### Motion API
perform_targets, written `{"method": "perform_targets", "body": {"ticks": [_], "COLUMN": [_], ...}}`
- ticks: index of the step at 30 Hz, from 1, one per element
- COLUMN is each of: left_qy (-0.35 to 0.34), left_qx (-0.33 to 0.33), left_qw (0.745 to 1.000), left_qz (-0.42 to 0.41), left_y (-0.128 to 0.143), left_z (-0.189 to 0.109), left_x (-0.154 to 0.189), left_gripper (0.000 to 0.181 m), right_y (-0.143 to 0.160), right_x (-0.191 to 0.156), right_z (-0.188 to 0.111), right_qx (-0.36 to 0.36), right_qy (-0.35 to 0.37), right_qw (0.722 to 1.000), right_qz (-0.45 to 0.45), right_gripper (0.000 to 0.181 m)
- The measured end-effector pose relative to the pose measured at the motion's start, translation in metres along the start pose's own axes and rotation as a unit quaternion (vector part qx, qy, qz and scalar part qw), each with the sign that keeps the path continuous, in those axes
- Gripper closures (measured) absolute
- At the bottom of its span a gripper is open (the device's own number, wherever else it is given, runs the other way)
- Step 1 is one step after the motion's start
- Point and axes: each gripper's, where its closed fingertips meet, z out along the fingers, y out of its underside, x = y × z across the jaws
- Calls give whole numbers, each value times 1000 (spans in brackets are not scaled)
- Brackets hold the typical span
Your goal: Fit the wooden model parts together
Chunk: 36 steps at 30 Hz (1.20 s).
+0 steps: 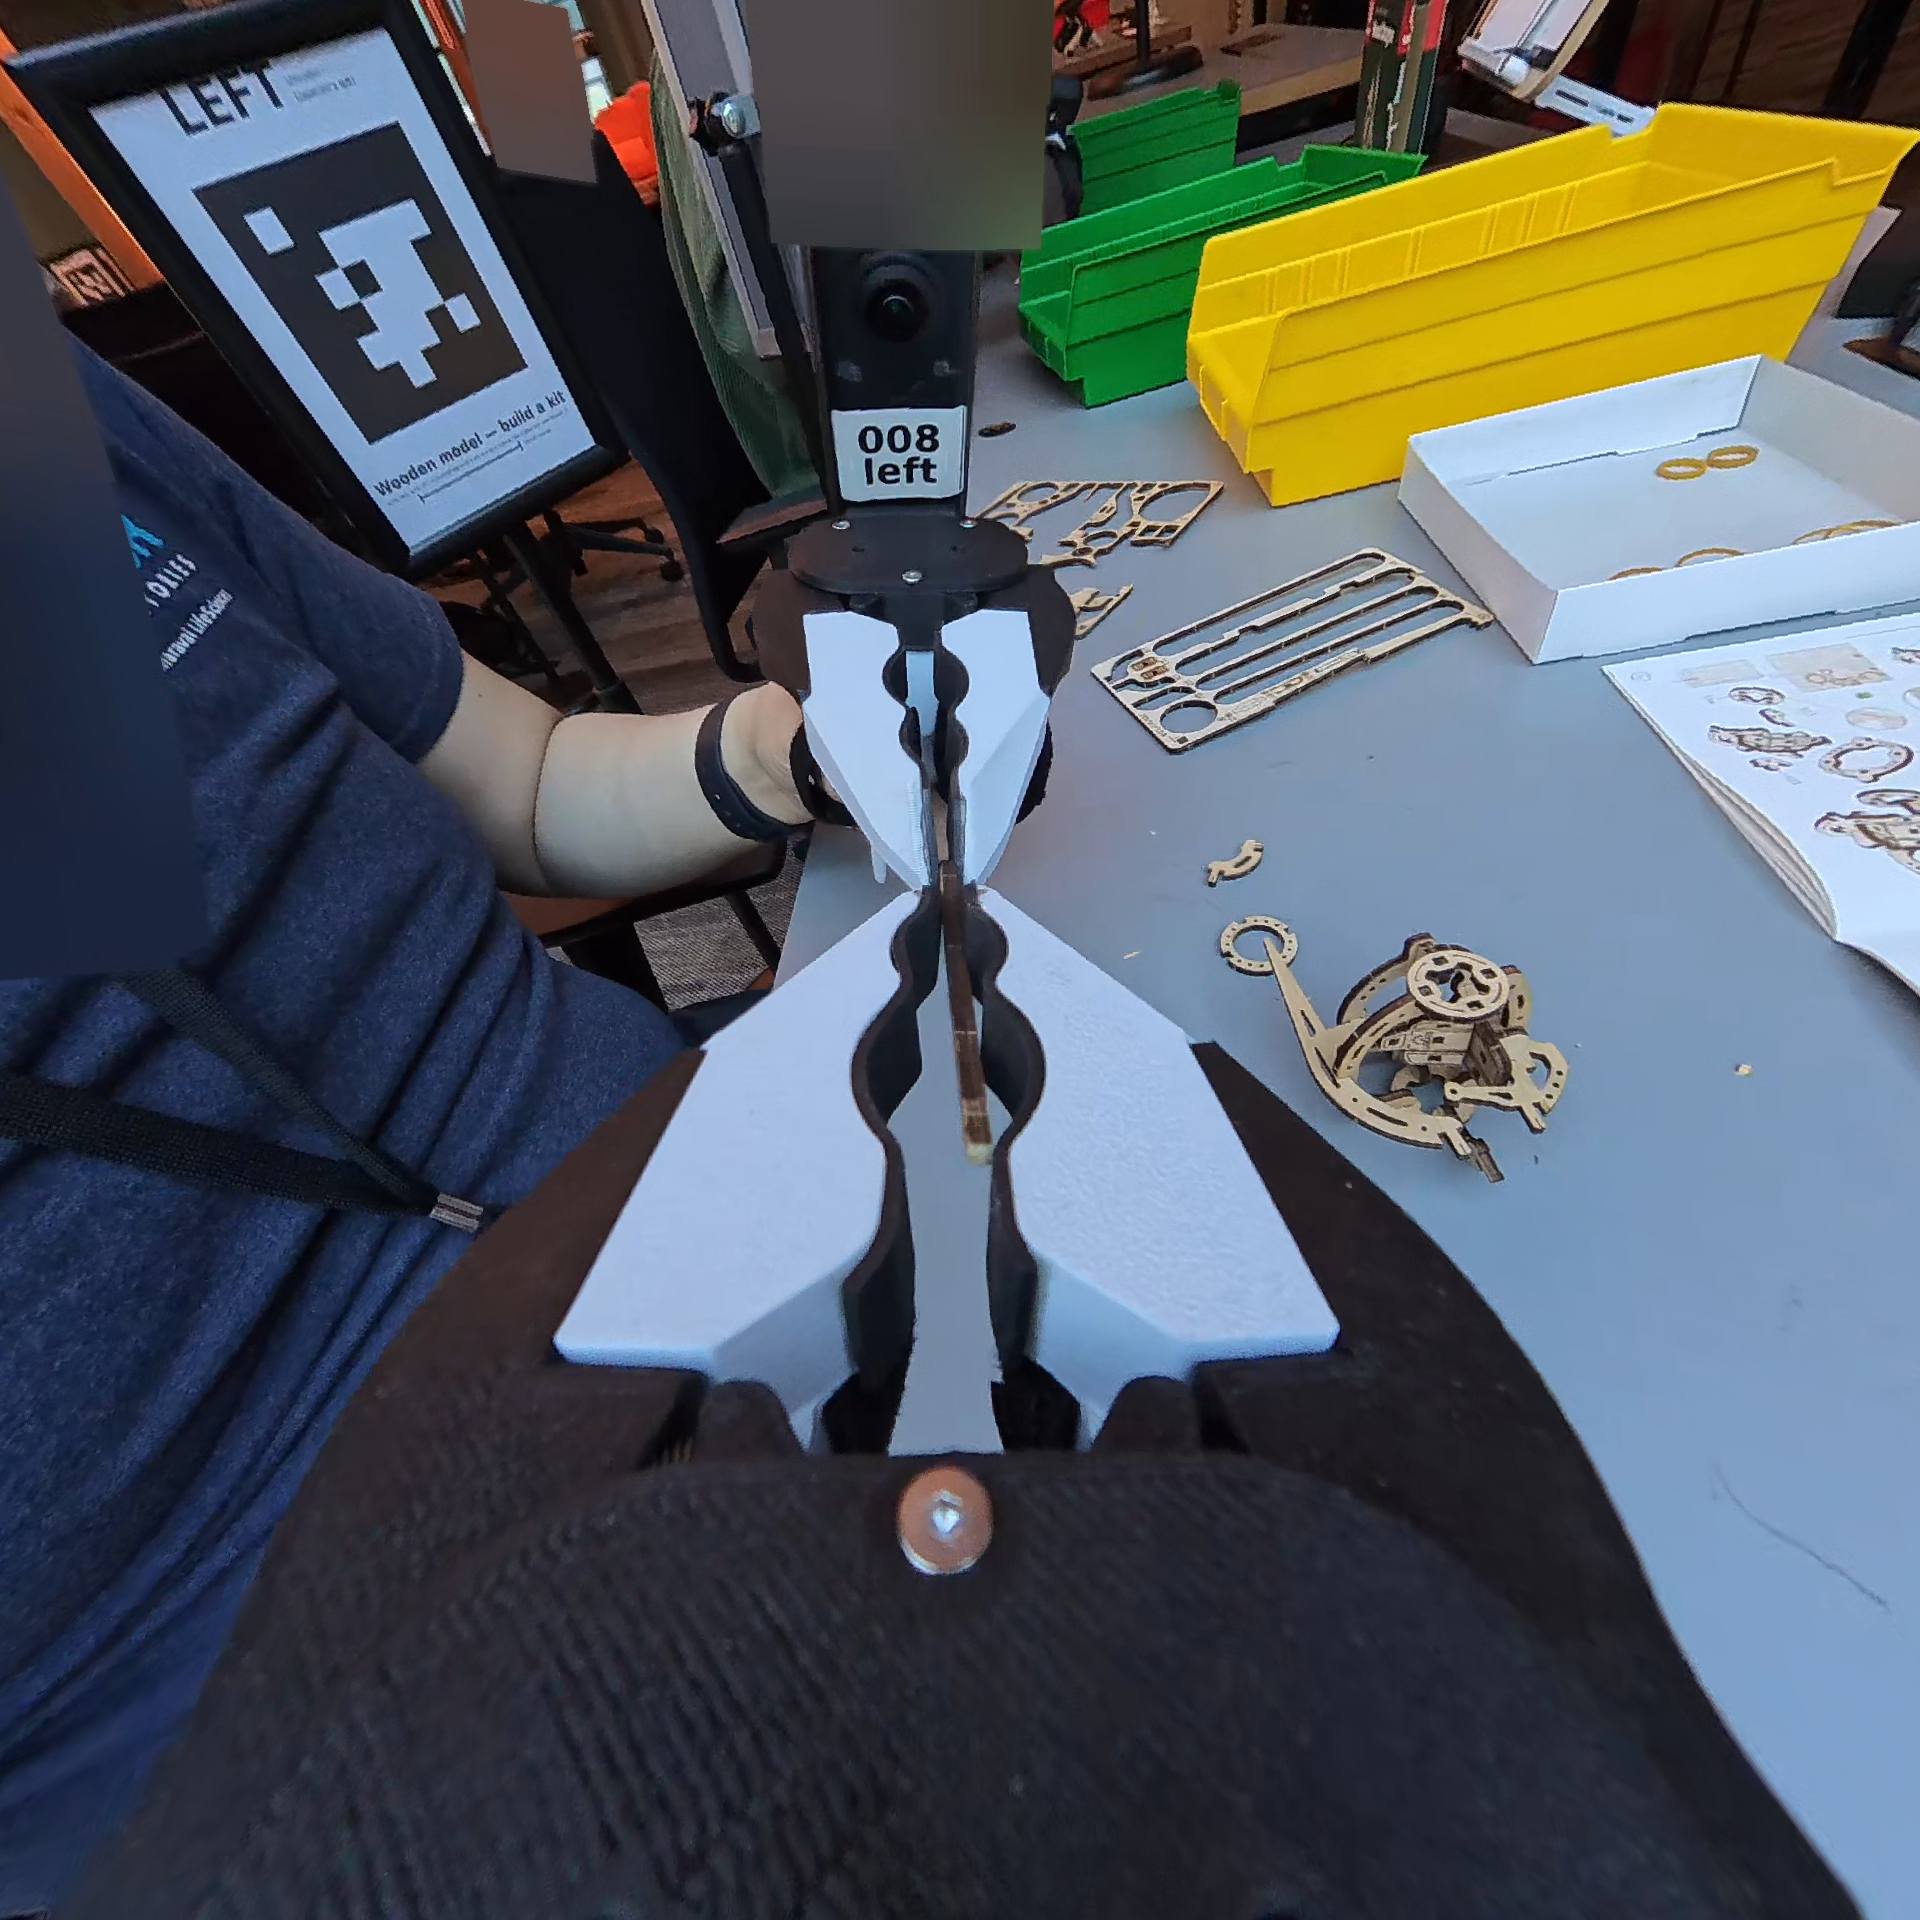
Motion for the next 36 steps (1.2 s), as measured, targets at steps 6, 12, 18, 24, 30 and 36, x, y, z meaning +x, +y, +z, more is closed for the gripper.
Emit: {"method": "perform_targets", "body": {"ticks": [6, 12, 18, 24, 30, 36], "left_qy": [-3, -4, -114, -124, -154, -183], "left_qx": [0, -1, -47, -200, -268, -270], "left_qw": [1000, 1000, 989, 970, 946, 940], "left_qz": [0, 4, 78, 56, 102, 101], "left_y": [0, 2, 8, 46, 70, 68], "left_z": [0, 0, -25, -13, -1, -14], "left_x": [-1, 0, -57, -108, -128, -145], "left_gripper": [180, 180, 110, 82, 86, 98], "right_y": [2, 4, 7, 11, 29, 57], "right_x": [1, -1, 53, 93, 141, 155], "right_z": [1, 1, -29, -23, -14, 1], "right_qx": [-10, -20, -106, -229, -271, -307], "right_qy": [5, 10, 116, 73, 65, 49], "right_qw": [1000, 1000, 986, 939, 927, 924], "right_qz": [-8, -20, -47, -244, -251, -224], "right_gripper": [180, 180, 181, 181, 181, 181]}}
